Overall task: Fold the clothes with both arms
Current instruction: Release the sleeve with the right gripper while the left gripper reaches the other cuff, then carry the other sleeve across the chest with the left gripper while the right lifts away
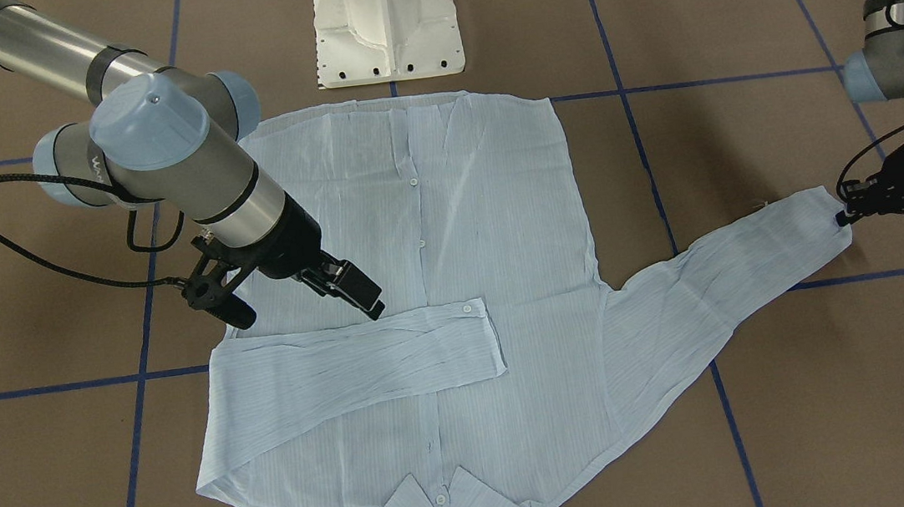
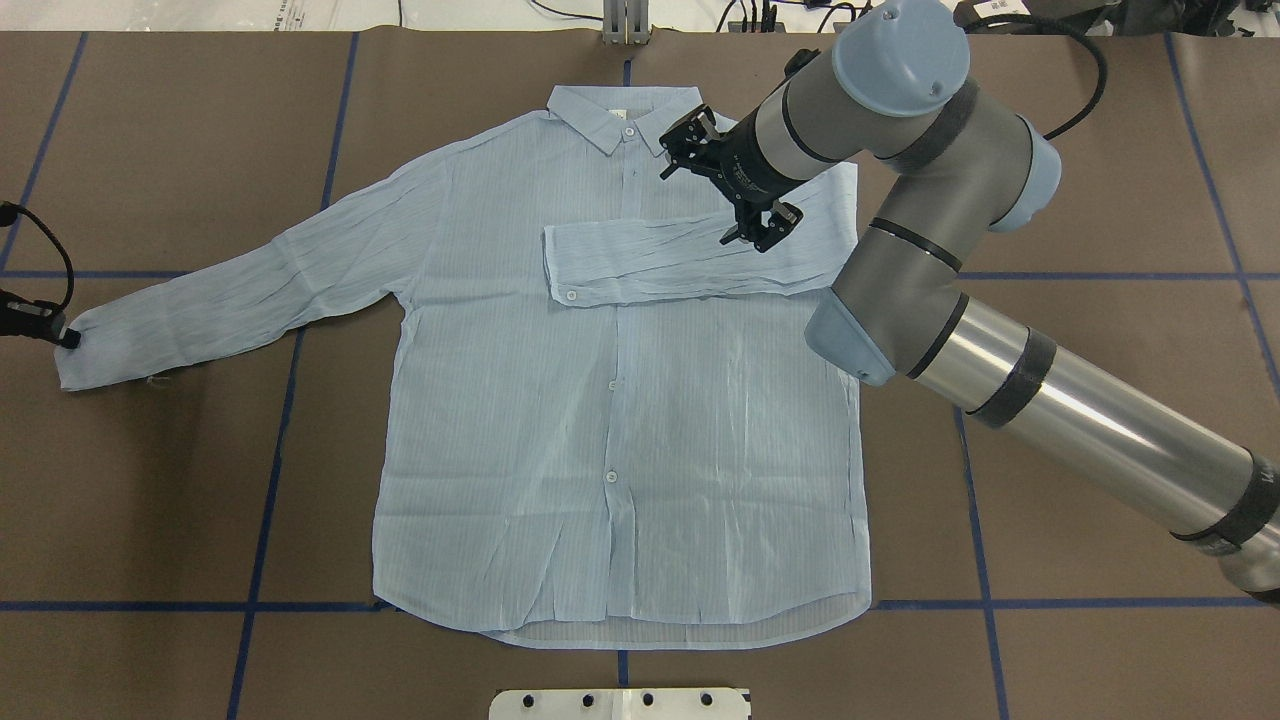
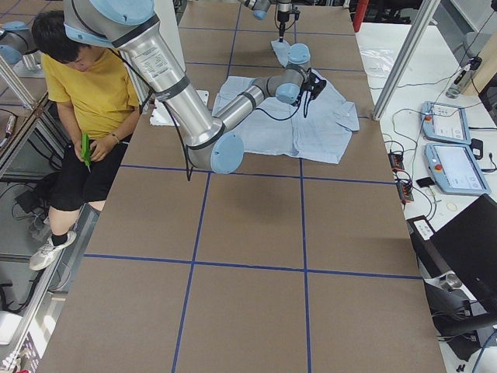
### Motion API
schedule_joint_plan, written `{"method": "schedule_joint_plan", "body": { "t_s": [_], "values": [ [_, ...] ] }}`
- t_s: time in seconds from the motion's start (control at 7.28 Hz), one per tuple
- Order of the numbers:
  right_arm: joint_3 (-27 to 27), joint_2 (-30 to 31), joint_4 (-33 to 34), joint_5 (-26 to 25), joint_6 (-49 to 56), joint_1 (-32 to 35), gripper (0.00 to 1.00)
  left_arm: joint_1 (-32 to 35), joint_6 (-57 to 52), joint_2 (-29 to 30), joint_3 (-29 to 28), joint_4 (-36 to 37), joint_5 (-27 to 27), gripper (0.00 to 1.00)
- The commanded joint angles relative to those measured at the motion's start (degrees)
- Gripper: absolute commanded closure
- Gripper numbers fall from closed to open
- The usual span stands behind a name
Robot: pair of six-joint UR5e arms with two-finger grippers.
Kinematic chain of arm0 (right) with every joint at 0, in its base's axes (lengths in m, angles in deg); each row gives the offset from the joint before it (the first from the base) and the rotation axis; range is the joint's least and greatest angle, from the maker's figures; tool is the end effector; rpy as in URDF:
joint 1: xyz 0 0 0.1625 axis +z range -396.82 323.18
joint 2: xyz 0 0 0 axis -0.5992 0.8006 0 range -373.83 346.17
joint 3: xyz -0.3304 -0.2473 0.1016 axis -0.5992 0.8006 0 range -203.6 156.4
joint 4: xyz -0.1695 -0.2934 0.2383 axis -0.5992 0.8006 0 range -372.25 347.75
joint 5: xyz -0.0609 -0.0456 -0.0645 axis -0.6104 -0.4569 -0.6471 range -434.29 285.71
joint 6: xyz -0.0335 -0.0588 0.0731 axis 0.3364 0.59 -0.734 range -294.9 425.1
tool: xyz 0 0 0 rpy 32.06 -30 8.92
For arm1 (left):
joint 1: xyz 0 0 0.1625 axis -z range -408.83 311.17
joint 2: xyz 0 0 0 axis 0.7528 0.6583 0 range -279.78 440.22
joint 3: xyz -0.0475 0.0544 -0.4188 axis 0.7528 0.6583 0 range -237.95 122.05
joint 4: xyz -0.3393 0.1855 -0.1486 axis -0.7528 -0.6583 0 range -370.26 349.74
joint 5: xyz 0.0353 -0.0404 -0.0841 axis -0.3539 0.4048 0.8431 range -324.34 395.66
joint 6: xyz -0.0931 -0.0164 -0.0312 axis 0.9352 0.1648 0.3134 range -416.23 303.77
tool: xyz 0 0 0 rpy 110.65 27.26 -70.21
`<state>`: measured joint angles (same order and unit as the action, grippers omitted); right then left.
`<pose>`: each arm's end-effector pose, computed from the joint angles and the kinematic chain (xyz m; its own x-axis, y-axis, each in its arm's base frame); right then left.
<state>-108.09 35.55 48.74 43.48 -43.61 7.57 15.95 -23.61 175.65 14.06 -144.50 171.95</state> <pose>-0.4540 -0.5660 0.2082 0.1930 0.5862 0.7868 -0.4026 0.7786 -0.4813 0.1764 -0.5184 0.6770 0.5857 0.1222 -0.8013 -0.0555 0.9923 0.1108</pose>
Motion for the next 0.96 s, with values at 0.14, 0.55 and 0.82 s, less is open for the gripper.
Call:
{"method": "schedule_joint_plan", "body": {
  "t_s": [0.14,0.55,0.82],
  "values": [
    [-1.5,1.3,-0.1,0.4,0.2,0.6,0.01,-0.2,13.0,5.0,5.7,2.7,0.5,1.00],
    [-4.9,7.5,-0.3,3.3,1.8,4.8,0.01,-10.0,37.6,18.1,9.0,3.1,-0.2,1.00],
    [-6.2,12.2,-0.3,8.9,10.7,10.0,0.01,-19.1,54.9,32.5,4.0,3.0,-7.7,1.00]
  ]
}}
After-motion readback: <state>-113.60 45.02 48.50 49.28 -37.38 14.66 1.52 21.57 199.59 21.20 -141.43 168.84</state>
